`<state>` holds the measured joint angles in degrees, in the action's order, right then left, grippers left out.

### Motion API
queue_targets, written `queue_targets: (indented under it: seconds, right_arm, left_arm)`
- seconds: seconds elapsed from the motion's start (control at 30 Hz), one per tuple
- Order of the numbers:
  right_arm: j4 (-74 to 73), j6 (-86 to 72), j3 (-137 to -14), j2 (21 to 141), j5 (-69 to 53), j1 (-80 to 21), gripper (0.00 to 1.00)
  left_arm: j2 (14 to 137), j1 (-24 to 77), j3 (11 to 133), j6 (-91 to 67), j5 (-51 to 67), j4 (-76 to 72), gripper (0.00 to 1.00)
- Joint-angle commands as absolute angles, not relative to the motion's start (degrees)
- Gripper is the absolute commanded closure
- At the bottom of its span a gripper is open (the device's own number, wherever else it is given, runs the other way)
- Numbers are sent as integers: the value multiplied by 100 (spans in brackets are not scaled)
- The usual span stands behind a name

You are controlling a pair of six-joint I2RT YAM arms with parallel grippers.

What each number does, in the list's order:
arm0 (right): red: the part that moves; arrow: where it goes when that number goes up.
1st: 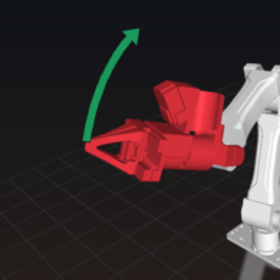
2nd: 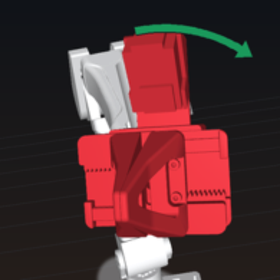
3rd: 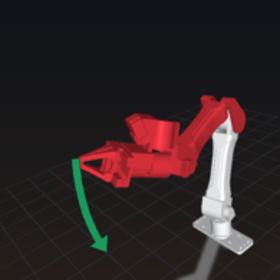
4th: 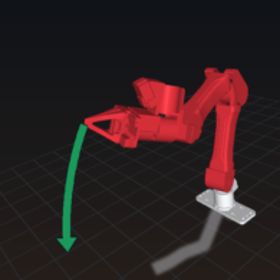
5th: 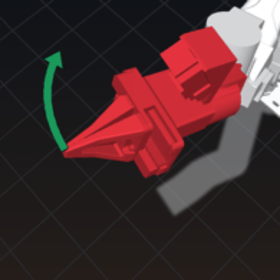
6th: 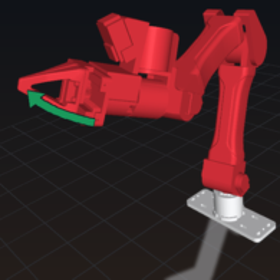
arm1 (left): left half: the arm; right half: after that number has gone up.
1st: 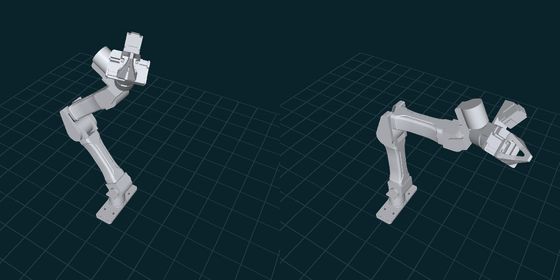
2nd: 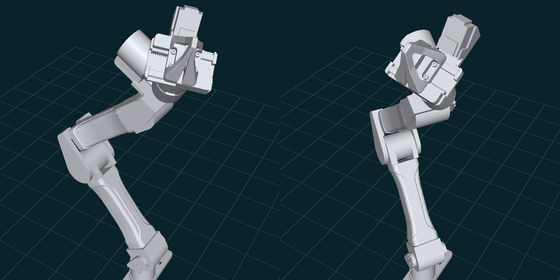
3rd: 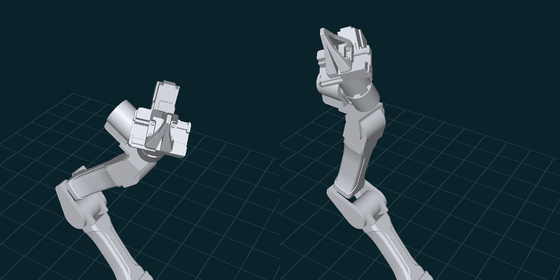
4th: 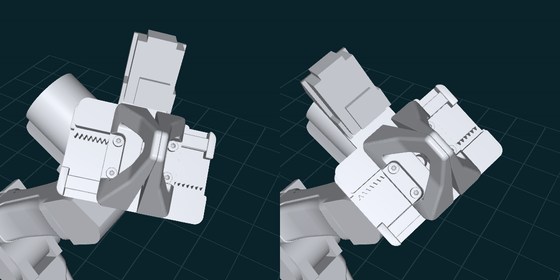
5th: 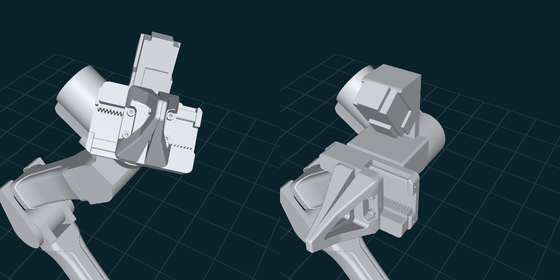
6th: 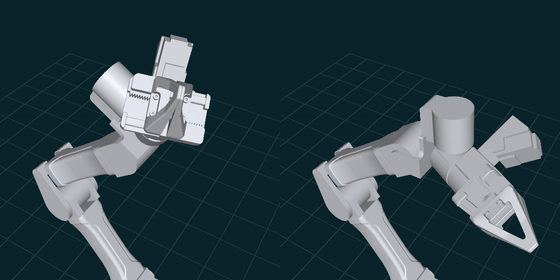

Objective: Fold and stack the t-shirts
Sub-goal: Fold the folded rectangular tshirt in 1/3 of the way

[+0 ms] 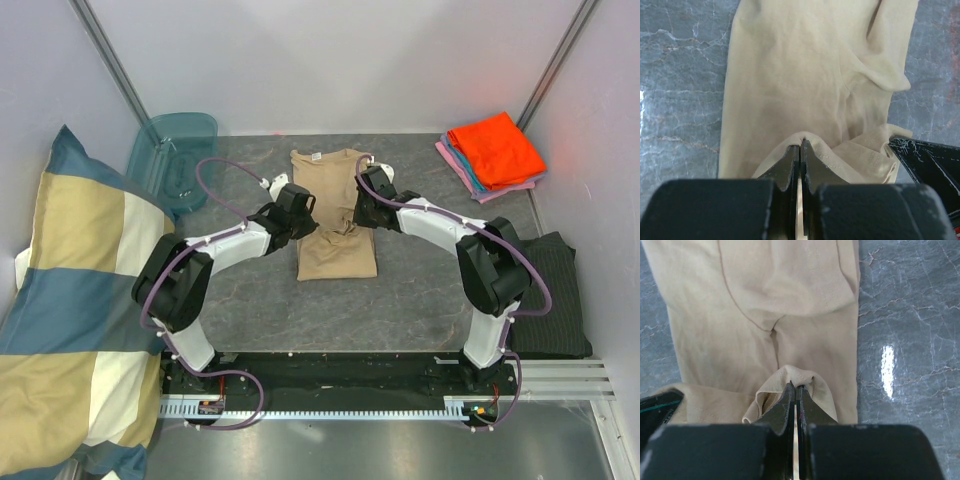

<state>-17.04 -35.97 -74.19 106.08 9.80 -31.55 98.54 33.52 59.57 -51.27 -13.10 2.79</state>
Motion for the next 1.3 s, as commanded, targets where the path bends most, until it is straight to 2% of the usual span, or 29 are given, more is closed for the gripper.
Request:
queue_targets:
  seconds: [0.0, 0.47, 0.53, 0.57, 0.6, 0.63, 0.67, 0.7, 0.73, 0.8, 1.0, 1.1, 1.27]
  right_arm:
    - [-1521, -3507, -7743, 10828, 905, -3032, 100]
    - [-1521, -3524, -7822, 11004, 896, -2865, 100]
    - [-1529, -3559, -7840, 10995, 932, -2839, 94]
    - [-1529, -3560, -7857, 10986, 923, -2813, 87]
    - [-1529, -3560, -7866, 10969, 923, -2786, 69]
    - [-1529, -3533, -7875, 10917, 940, -2734, 62]
    - [-1521, -3516, -7875, 10864, 967, -2707, 51]
    - [-1529, -3481, -7866, 10811, 1045, -2672, 48]
    - [-1538, -3402, -7866, 10680, 1063, -2594, 45]
    - [-1556, -3323, -7823, 10539, 1125, -2523, 40]
    - [-1705, -3111, -7446, 9810, 1169, -2382, 38]
    - [-1810, -3120, -7068, 9345, 897, -2373, 37]
    - [-1784, -3339, -6137, 8720, 397, -2408, 36]
  left_arm:
    - [10072, 3243, 6319, -4860, -1231, 26, 98]
    - [10310, 3041, 6372, -4799, -1143, 18, 98]
    - [10345, 3032, 6372, -4790, -1151, 18, 97]
    - [10380, 3006, 6381, -4790, -1160, 18, 96]
    - [10389, 2988, 6390, -4790, -1151, 26, 93]
    - [10397, 2936, 6416, -4790, -1151, 26, 86]
    - [10380, 2901, 6451, -4773, -1117, 35, 63]
    - [10354, 2874, 6477, -4772, -1099, 87, 15]
    - [10232, 2804, 6504, -4755, -1090, 105, 0]
    - [10091, 2760, 6504, -4685, -1186, 114, 0]
    - [9458, 2514, 6495, -4465, -1345, 333, 0]
    - [9107, 2514, 6206, -4447, -1152, 334, 0]
    - [8579, 2584, 5064, -4702, -721, 62, 0]
